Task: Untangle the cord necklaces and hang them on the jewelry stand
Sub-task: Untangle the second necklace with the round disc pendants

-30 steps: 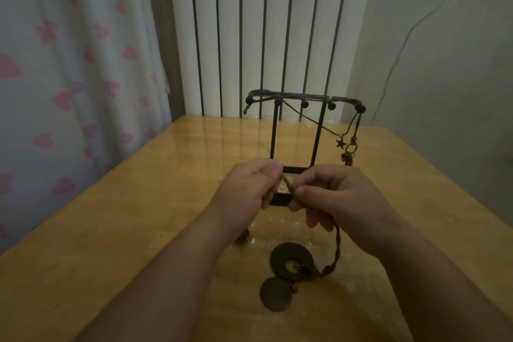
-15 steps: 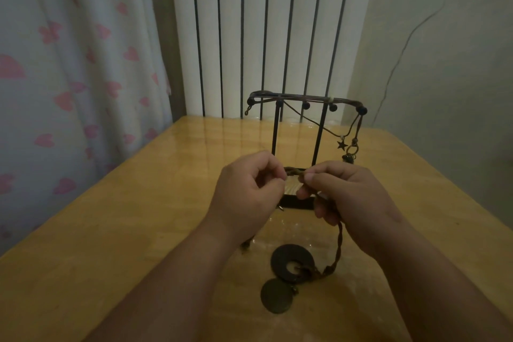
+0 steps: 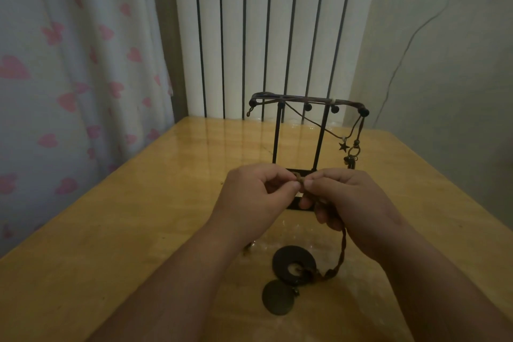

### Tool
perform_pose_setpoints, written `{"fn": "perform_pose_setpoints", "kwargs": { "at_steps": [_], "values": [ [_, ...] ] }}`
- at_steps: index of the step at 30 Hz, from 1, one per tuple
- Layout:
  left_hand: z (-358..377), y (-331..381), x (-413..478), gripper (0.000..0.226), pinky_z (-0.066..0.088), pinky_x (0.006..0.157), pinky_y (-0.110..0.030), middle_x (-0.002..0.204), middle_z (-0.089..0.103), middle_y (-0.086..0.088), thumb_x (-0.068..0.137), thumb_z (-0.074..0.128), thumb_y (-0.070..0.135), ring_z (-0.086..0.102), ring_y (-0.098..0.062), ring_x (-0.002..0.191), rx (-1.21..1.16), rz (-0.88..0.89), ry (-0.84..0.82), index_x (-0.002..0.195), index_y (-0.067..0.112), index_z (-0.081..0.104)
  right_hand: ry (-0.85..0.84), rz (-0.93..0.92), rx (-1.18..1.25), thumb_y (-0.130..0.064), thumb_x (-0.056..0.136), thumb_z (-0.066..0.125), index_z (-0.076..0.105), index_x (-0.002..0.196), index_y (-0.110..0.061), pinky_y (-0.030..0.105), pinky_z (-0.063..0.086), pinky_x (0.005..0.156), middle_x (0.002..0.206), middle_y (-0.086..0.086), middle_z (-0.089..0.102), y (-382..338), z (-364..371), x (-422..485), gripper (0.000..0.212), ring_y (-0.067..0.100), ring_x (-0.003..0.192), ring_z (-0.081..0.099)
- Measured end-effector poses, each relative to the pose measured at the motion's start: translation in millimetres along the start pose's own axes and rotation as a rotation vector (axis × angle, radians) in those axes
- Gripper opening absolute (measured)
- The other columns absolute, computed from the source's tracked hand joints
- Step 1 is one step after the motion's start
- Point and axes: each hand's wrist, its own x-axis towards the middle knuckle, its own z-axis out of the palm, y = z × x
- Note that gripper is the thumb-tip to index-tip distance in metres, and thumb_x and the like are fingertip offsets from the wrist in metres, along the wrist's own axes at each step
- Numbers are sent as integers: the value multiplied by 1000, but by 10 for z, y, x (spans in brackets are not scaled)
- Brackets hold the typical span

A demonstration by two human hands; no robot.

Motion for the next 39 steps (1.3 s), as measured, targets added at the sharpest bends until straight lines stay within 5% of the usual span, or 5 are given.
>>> {"fn": "perform_pose_setpoints", "kwargs": {
  "at_steps": [19,34,39],
  "values": [
    [-1,-18,19,3,43,53,-15,63,58,9,76,67,24,51,0,58,-131,-89,-61,74,25,65,-87,-19,-65,-14,94,56,73,85,-11,18,39,47,65,2,66,-6,2,5,19,8,52,49],
    [-7,-69,21,23,43,54,-15,59,56,13,82,61,3,50,-1,57,-257,-92,-150,69,22,61,-191,15,49,-12,94,52,68,75,-14,21,34,48,63,3,58,3,40,-9,26,11,52,43],
    [-29,-108,40,28,43,53,-17,57,56,11,82,62,1,51,-4,56,-273,-116,-121,66,23,61,-145,-19,-95,-20,94,58,70,86,-19,23,46,57,74,-5,68,3,69,-24,13,9,62,58]
  ]
}}
